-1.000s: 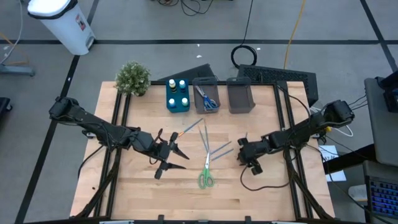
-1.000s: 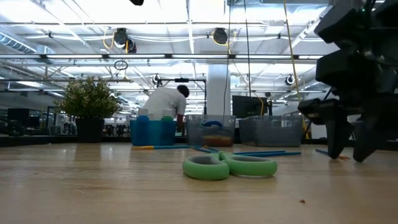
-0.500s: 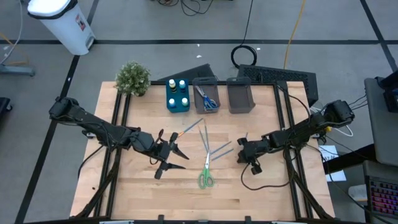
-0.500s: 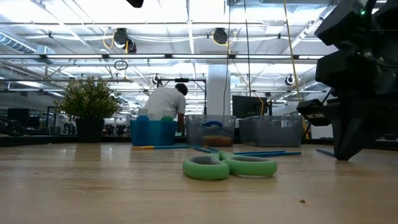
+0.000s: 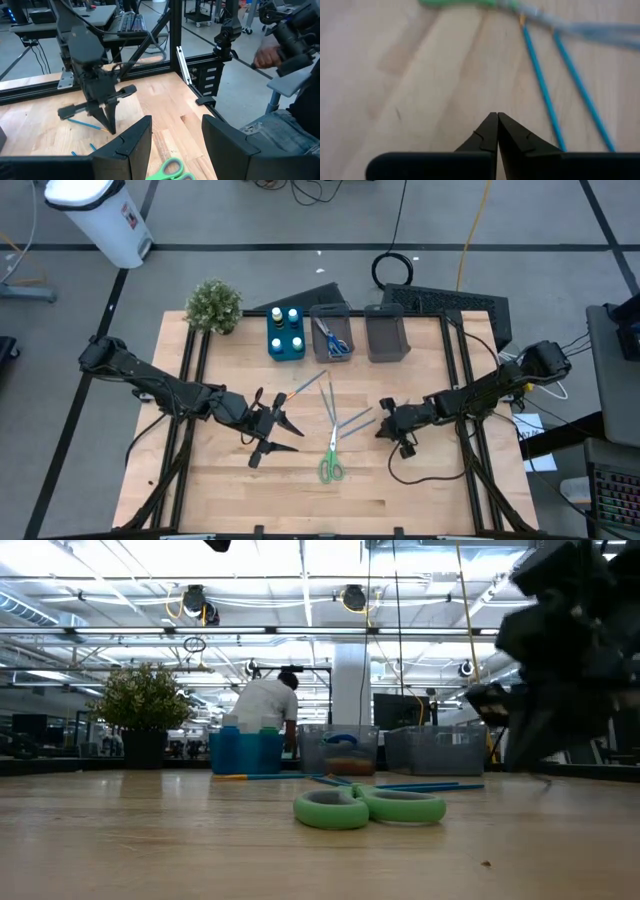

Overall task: Pick & Place Paint Supplies
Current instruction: Put the blue paint brush into the right black bin

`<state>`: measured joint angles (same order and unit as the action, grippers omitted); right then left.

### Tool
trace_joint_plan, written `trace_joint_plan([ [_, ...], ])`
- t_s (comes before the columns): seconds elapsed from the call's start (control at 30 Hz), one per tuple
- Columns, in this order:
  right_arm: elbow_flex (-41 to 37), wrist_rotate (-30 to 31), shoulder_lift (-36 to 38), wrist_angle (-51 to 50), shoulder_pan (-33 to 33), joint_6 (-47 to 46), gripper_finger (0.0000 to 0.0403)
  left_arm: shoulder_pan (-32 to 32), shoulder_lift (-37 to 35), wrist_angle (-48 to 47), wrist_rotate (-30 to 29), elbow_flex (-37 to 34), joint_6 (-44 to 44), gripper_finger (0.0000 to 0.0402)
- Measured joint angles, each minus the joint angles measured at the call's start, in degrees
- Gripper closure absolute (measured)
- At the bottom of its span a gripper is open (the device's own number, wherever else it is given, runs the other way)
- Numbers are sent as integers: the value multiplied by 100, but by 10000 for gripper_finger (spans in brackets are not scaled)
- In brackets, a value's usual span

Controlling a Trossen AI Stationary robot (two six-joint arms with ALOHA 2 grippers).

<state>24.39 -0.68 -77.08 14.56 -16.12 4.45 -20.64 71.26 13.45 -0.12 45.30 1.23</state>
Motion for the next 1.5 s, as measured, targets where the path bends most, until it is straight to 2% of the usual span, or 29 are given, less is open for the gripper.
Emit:
trace_joint_plan([
  [0.23, 10, 377, 277, 816, -51, 402, 403, 0, 0, 0, -2, 0, 0, 220],
  [0.33, 10, 416, 418, 1202, -45, 306, 403, 0, 0, 0, 0, 0, 0, 220],
  [0.53, 19, 898, 817, 1930, -8, -12, 403, 0, 0, 4, -2, 0, 0, 220],
  [0.63, 19, 1122, 1107, 2076, 47, -144, 403, 0, -1, 4, -2, 0, 0, 220],
  [0.87, 23, 786, 1434, 1541, 279, -434, 396, 0, -2, 2, -2, 0, 0, 220],
  [1.03, 52, 588, 729, 1330, 167, -751, 329, 0, 0, 4, -4, 0, 16, 220],
  [1.2, 455, 337, -393, 1157, 135, -816, 263, 0, -2, 9, -4, 0, 39, 220],
  [1.33, 807, 174, -1142, 913, 142, -631, 247, 0, -2, 3, -7, 0, 25, 220],
  [1.5, 1041, 26, -1661, 712, 142, -514, 260, 0, -2, -83, -4, -2, 14, 220],
])
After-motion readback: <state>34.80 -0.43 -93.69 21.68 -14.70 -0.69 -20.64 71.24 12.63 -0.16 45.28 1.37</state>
